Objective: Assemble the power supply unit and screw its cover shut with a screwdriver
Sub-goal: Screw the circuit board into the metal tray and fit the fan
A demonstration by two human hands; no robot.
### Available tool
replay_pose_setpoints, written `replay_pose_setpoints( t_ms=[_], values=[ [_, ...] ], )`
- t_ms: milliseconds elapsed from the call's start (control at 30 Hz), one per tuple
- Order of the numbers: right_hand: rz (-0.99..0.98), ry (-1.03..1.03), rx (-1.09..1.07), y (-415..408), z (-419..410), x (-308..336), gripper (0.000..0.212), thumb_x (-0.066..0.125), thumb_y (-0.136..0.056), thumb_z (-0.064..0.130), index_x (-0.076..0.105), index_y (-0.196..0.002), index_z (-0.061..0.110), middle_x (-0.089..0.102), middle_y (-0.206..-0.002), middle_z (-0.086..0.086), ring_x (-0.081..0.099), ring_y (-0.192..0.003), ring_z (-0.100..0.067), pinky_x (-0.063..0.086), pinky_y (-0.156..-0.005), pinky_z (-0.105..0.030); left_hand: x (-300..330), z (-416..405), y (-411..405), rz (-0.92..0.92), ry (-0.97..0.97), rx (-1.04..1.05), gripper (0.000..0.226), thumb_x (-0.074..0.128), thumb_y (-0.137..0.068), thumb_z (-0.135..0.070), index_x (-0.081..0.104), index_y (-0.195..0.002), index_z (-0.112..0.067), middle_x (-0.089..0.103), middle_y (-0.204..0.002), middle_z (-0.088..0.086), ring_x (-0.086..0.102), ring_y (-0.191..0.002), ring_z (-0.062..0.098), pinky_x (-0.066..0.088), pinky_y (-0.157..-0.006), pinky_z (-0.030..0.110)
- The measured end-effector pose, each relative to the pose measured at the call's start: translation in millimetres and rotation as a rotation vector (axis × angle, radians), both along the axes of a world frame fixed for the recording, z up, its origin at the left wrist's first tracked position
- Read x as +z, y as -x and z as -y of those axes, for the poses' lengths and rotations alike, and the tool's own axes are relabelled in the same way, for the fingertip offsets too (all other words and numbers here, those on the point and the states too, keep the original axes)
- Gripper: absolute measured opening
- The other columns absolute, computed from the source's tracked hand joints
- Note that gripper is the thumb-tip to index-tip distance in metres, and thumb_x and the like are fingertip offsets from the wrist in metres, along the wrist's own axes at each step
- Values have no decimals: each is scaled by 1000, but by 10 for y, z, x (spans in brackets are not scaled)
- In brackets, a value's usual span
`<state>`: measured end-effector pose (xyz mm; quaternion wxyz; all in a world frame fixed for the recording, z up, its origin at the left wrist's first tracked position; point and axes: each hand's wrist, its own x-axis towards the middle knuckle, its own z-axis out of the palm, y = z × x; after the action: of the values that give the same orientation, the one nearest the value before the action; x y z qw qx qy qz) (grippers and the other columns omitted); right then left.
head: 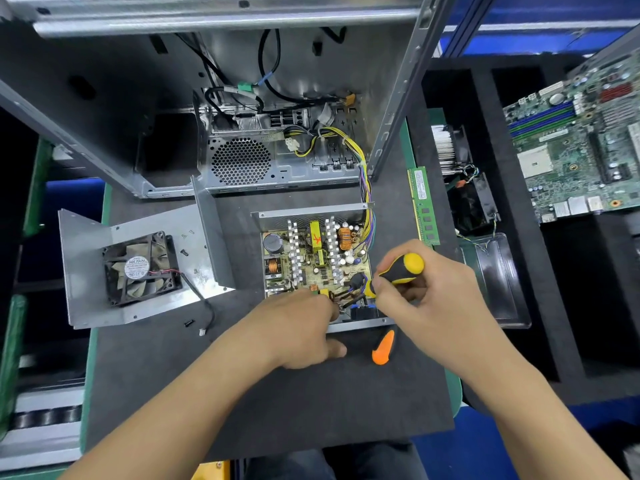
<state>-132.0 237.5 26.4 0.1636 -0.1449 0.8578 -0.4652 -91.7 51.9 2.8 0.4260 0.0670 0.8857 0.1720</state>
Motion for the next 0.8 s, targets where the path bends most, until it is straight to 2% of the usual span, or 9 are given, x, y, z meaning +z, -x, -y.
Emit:
replay_pose_setpoints(
  t_ms=[200,433,533,700,800],
  values=[
    [-37,-4,17,-37,31,35,21,72,-83,15,57,-85,29,62,-75,8,62,-63,-14,51,-57,-24,-26,-16,-6,-14,8,-4,38,60,-92,-56,60,-108,-21,40,-77,-8,48,-84,25,34,-66,32],
    [-109,-78,86,-86,92,90,20,73,-82,15,56,-85,25,57,-77,11,59,-65,-13,48,-58,-25,-52,-22,-35,-45,-6,21,45,61,-91,-57,61,-125,-28,41,-80,-6,49,-86,24,36,-70,31],
    [-118,-70,88,-94,82,95,21,72,-83,14,56,-85,26,58,-77,10,60,-66,-14,48,-58,-26,-55,-11,-37,-40,-17,28,45,62,-91,-55,62,-125,-27,44,-81,-5,55,-91,25,39,-71,32],
    [-119,-65,74,-121,66,87,23,73,-82,13,57,-87,27,59,-79,11,60,-68,-14,46,-59,-17,-52,-3,-28,-38,-33,28,41,62,-92,-48,63,-124,-24,46,-85,-1,59,-103,31,41,-74,32],
    [-108,-65,86,-119,61,96,23,75,-82,12,57,-87,27,59,-80,12,60,-66,-14,47,-58,-20,-45,0,-20,-35,-43,20,40,62,-92,-46,63,-124,-22,45,-82,-2,56,-96,29,42,-74,32]
  ],
)
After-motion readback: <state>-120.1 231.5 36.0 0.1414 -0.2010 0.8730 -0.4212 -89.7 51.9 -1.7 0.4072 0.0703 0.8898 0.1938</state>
